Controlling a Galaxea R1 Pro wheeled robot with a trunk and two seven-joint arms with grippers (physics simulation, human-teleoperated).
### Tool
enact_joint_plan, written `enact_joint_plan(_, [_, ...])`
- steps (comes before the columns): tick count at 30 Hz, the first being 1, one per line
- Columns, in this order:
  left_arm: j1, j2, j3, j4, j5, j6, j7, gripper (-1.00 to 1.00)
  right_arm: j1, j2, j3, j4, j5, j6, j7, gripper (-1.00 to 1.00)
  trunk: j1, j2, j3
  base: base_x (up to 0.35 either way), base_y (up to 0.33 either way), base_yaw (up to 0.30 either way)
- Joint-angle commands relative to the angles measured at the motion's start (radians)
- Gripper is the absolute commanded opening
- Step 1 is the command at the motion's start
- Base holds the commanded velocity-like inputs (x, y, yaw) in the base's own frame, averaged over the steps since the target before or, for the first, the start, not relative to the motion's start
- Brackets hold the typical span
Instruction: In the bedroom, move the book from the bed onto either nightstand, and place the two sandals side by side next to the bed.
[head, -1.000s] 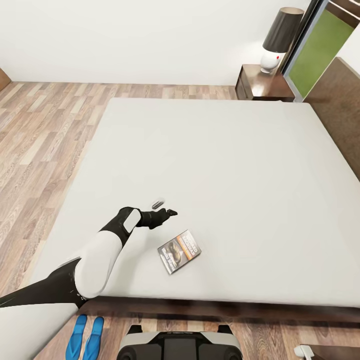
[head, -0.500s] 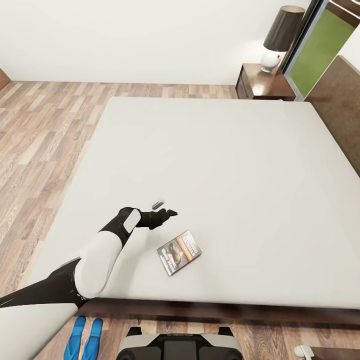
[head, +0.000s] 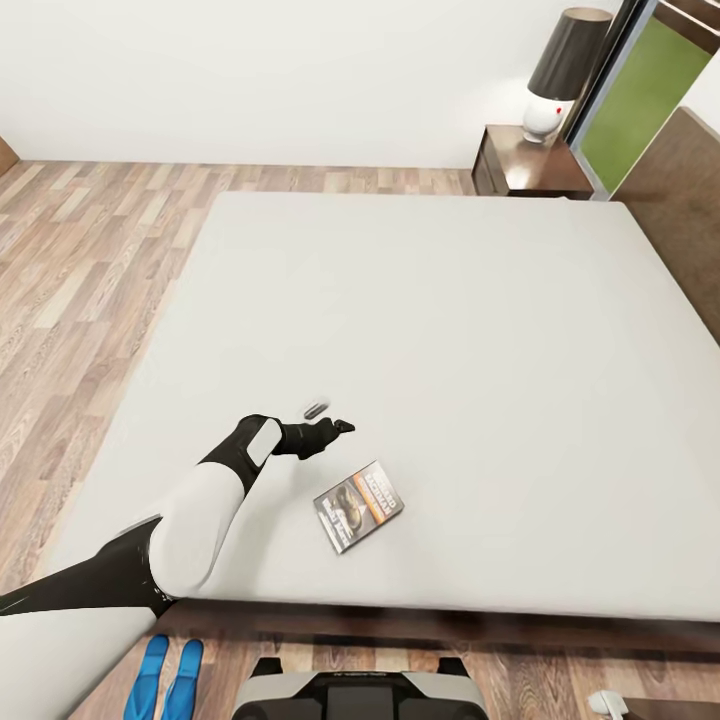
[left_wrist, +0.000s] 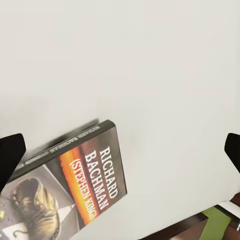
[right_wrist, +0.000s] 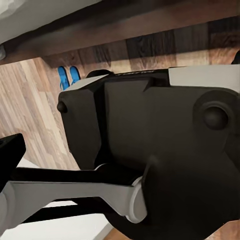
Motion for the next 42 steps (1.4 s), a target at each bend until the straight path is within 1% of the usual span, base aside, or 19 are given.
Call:
enact_joint_plan(1, [0.0, -0.001, 0.004, -0.002, 0.005, 0.008, 0.002, 1.0, 0.0, 0.0, 0.002, 0.001, -0.007, 0.003, 0.003, 1.0, 0.004, -0.008, -0.004, 0.0, 0.0, 0.0])
enact_joint_plan(38, [0.005, -0.001, 0.004, -0.001, 0.005, 0.008, 0.002, 1.0, 0.0, 0.0, 0.002, 0.0, -0.007, 0.003, 0.006, 1.0, 0.146, -0.267, -0.12, 0.0, 0.0, 0.0])
enact_joint_plan(42, [0.006, -0.001, 0.004, -0.001, 0.005, 0.008, 0.002, 1.0, 0.0, 0.0, 0.002, 0.0, -0.007, 0.003, 0.007, 1.0, 0.146, -0.267, -0.12, 0.0, 0.0, 0.0])
